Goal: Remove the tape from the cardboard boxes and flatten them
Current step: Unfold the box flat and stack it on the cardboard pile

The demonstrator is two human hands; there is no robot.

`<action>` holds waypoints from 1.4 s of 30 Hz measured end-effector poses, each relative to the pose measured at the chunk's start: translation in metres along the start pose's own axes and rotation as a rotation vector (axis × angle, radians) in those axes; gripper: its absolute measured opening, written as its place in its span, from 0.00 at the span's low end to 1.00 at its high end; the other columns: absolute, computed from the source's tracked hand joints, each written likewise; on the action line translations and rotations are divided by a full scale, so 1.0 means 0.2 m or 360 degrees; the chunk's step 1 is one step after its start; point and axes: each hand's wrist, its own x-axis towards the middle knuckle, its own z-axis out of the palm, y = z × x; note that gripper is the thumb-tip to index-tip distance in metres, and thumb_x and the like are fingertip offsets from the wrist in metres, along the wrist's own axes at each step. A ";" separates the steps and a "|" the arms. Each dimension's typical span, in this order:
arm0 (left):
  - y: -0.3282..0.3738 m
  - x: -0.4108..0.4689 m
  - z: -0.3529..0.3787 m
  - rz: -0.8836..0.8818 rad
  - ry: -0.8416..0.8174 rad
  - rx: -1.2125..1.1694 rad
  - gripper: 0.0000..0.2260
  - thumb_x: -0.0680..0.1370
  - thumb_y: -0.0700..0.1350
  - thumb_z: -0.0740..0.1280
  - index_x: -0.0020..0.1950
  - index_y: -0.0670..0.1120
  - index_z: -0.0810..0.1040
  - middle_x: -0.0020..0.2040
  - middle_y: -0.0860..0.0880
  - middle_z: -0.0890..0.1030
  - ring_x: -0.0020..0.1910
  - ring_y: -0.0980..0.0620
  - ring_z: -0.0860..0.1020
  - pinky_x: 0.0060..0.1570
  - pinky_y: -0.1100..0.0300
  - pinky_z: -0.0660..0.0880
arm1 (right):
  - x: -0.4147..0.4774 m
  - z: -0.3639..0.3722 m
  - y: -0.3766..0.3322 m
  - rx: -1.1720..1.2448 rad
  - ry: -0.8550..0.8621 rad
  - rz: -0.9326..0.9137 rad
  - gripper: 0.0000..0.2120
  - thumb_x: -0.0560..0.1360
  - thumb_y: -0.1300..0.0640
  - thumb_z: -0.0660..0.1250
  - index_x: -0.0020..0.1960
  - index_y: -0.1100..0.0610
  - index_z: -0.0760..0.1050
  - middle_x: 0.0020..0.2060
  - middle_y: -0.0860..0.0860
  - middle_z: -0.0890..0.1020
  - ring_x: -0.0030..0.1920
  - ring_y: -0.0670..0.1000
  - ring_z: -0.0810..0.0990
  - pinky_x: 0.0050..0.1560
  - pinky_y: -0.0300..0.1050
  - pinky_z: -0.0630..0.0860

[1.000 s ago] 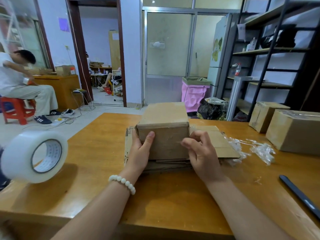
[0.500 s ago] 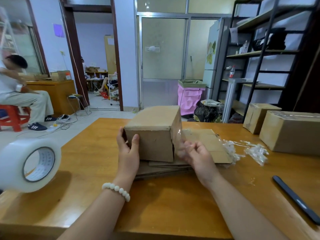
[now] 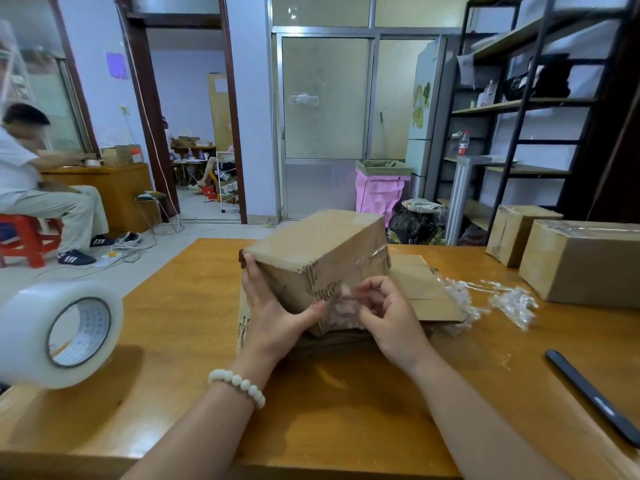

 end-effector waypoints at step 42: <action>-0.04 -0.01 -0.05 0.0212 -0.0387 -0.0190 0.62 0.52 0.73 0.74 0.71 0.71 0.31 0.75 0.65 0.41 0.69 0.69 0.52 0.68 0.63 0.57 | 0.07 -0.12 0.02 -0.0434 0.0728 -0.0270 0.11 0.75 0.57 0.68 0.39 0.52 0.68 0.39 0.49 0.71 0.34 0.39 0.69 0.37 0.30 0.69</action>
